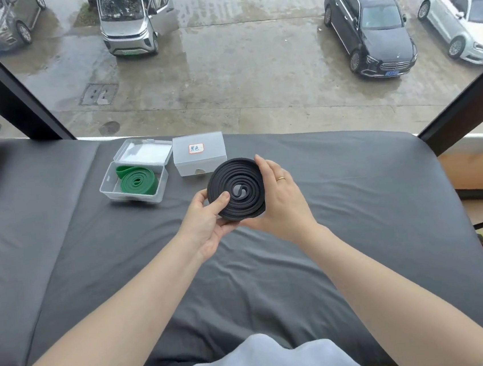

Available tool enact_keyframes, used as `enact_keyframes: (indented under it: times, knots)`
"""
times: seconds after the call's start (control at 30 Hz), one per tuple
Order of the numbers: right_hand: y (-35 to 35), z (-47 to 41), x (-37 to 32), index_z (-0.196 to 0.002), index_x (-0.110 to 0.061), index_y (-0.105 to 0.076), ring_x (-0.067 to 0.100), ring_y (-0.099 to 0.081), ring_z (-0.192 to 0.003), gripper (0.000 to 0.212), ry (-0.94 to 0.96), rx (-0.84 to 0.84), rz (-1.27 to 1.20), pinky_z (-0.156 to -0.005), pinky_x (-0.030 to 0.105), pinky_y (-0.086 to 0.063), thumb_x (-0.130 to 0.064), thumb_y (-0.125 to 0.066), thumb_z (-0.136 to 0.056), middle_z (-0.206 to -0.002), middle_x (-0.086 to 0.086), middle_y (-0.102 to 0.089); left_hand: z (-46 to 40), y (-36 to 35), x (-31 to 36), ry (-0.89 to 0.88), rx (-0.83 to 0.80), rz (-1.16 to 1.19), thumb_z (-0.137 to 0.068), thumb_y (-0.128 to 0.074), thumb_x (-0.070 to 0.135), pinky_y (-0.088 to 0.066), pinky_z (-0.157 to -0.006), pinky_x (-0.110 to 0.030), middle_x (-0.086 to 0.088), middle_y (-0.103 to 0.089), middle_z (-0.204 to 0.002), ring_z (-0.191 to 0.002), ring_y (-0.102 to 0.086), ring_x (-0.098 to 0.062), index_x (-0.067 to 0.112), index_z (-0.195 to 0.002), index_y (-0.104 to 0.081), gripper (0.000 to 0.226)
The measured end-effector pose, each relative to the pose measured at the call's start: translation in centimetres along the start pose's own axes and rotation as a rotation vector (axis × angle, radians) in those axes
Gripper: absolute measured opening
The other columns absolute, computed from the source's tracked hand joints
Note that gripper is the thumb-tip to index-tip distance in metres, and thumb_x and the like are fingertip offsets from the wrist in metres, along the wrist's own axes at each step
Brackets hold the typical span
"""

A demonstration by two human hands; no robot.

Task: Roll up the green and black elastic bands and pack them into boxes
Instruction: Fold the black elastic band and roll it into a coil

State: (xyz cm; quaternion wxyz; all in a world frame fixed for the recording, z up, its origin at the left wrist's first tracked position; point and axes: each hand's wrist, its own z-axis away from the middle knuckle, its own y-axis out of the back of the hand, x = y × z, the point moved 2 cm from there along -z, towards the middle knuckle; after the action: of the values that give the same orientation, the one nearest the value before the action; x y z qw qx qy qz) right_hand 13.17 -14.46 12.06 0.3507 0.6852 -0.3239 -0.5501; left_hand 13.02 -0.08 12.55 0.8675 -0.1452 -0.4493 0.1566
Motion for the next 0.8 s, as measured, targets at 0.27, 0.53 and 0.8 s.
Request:
enact_keyframes:
  times: [0.27, 0.53, 0.8]
  knots:
    - [-0.4, -0.6, -0.1, -0.146, -0.004, -0.016, 0.031, -0.029, -0.134, 0.111, 0.183, -0.190, -0.074, -0.108, 0.027, -0.023, -0.047, -0.073, -0.061, -0.145, 0.011, -0.030, 0.3, 2.6, 3.2, -0.008, -0.097, -0.467, -0.082, -0.066, 0.003, -0.056, -0.080, -0.035, -0.008, -0.068, -0.101, -0.087, -0.066, -0.023, 0.027, -0.120, -0.045, 0.049]
    - [-3.3, -2.2, -1.6, -0.147, -0.003, -0.016, 0.032, -0.027, -0.135, 0.109, 0.286, -0.369, 0.032, -0.096, 0.035, -0.044, -0.036, -0.078, -0.063, -0.146, 0.012, -0.029, -2.7, 5.1, 5.4, 0.145, -0.074, -0.707, -0.089, -0.055, 0.041, -0.055, -0.066, -0.037, -0.007, -0.067, -0.084, -0.070, -0.063, -0.025, 0.018, -0.091, -0.050, 0.024]
    - [-10.1, -7.0, -2.0, -0.132, 0.005, -0.039, 0.034, -0.056, -0.110, 0.108, 0.357, -0.252, 0.293, -0.095, 0.035, -0.047, -0.051, -0.077, -0.049, -0.123, 0.017, -0.055, -9.9, 9.2, 6.6, 0.101, -0.035, -0.770, -0.089, -0.058, 0.034, -0.047, -0.059, -0.027, -0.005, -0.069, -0.085, -0.070, -0.061, -0.018, 0.023, -0.094, -0.056, 0.012]
